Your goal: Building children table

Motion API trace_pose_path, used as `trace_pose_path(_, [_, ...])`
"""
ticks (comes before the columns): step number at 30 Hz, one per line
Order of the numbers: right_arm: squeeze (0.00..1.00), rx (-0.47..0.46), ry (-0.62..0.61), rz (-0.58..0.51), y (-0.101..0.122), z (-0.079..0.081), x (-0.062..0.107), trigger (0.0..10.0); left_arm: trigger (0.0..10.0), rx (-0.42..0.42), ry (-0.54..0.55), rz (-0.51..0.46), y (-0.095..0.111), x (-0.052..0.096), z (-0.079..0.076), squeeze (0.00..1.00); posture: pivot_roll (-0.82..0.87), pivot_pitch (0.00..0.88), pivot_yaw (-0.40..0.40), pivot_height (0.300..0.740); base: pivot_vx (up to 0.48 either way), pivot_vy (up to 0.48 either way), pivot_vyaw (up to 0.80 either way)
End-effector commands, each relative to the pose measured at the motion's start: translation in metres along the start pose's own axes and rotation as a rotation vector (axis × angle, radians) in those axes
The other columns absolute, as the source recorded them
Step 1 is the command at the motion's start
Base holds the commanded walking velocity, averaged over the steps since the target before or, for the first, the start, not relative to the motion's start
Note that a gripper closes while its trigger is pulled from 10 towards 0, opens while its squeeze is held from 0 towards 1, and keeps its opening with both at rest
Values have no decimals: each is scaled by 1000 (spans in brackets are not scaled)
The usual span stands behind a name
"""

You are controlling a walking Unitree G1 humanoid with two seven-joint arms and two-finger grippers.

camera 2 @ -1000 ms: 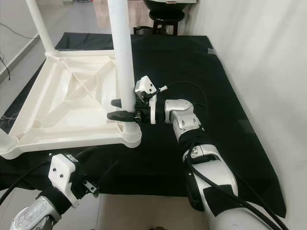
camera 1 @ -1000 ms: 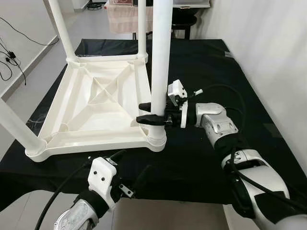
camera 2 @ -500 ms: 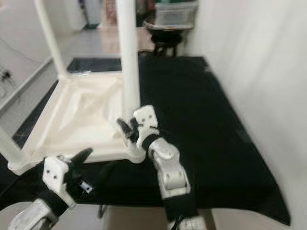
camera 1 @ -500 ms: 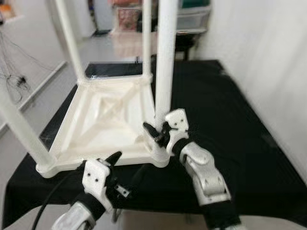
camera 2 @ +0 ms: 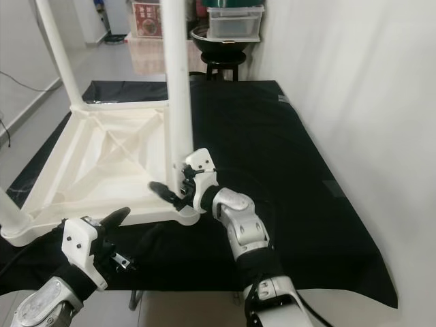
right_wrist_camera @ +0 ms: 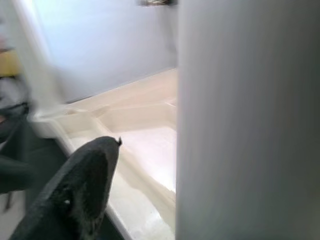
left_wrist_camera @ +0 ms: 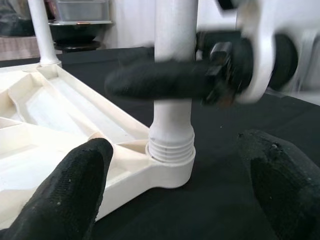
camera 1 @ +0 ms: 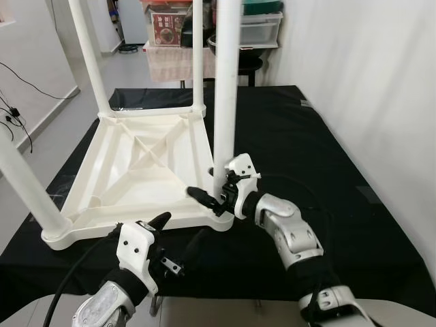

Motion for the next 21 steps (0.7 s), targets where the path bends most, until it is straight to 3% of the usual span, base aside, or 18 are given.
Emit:
trace_pose_path(1, [0,66,139,-3,12,11,0,10000,10000,4,4,10,-5,0,2,0,8,12,-34,740,0,0,0])
trace_pose_path(2, [0,106,241,54,15,5,6,10000,10000,5,1,11,-8,-3,2,0,17,0,-40,740,0,0,0])
trace_pose_path(11, [0,55,249,75,22,-10,0,9922,10000,5,-1,11,-11,-6,2,0,28,0,-42,740,0,0,0])
trace_pose_path(12, [0,37,248,75,22,-11,-1,0,10000,8,-14,14,-13,-6,0,0,30,0,-40,740,0,0,0])
trace_pose_path(19, [0,-6,233,100,12,-16,1,0,10000,23,-62,32,-17,-3,-10,0,21,0,-29,740,0,0,0])
trace_pose_path(21, [0,-31,199,103,2,-22,8,0,10000,59,-74,50,-21,2,-16,0,11,0,-23,740,0,0,0])
Point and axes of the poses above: a point about 5 cm out from each wrist's last joint towards the gripper, its own x axis pointing back from the gripper into the wrist, its own y axis along the axis of the wrist's last joint, z = x × y, the point moved 6 cm from there along -x, pointing out of the wrist towards the gripper, and after that the axes turned 9 degrees about -x, right-handed, at the moved point
